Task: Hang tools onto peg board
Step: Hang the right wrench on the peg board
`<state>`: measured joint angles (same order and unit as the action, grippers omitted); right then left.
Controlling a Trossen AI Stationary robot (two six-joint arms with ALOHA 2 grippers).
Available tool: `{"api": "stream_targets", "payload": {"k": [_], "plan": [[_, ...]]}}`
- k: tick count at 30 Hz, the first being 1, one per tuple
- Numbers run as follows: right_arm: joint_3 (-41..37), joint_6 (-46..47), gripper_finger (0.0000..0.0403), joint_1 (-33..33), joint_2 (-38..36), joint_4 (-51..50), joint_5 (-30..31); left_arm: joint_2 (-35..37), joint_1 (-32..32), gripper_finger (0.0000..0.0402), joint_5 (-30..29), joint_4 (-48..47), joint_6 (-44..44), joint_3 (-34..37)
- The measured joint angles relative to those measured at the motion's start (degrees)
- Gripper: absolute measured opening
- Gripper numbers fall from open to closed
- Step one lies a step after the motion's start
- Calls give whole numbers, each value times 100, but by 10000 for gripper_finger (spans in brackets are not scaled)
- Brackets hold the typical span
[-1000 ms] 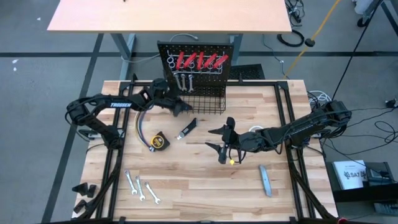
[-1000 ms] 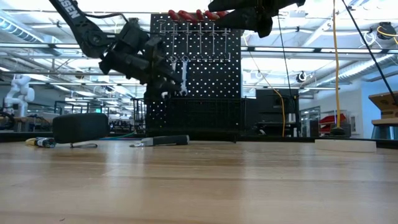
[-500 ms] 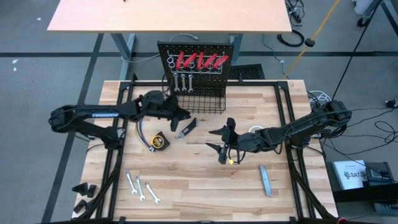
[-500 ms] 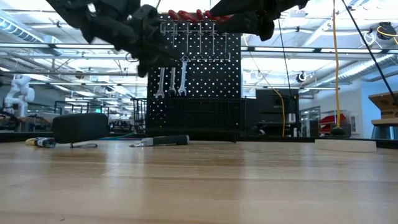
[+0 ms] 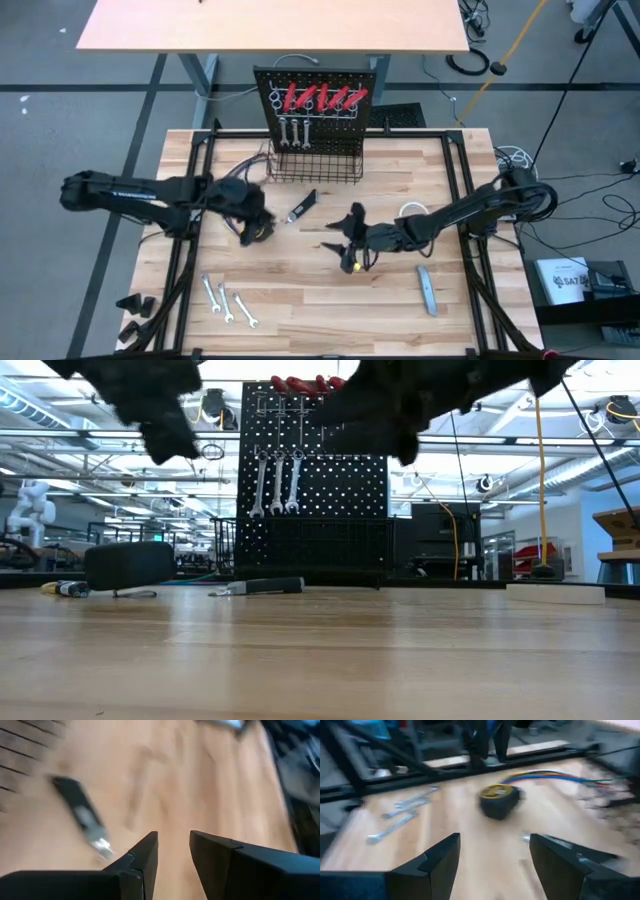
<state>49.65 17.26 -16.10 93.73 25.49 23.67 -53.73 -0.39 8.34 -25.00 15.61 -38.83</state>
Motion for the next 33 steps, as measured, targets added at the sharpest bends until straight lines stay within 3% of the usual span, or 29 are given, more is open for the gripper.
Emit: {"api": "stream_targets", "payload": {"k": [7, 10, 15, 28, 33], "plan": [[2, -194, 231, 65, 744, 1614, -1091, -56, -1642, 118, 101, -214, 35, 4], [4, -329, 231, 65, 933, 1913, -1180, -117, -2317, 118, 202, -203, 224, 4], [0, -337, 231, 110, 1055, 1907, -1187, -439, -3241, 118, 281, -212, 1281, 4], [2, -545, 231, 127, 1051, 1935, -1185, -1890, -4223, 116, 260, 10, 2743, 275], [2, -764, 231, 169, 1051, 1974, -1190, -2014, -4413, 88, -226, 62, 2913, 275]]}}
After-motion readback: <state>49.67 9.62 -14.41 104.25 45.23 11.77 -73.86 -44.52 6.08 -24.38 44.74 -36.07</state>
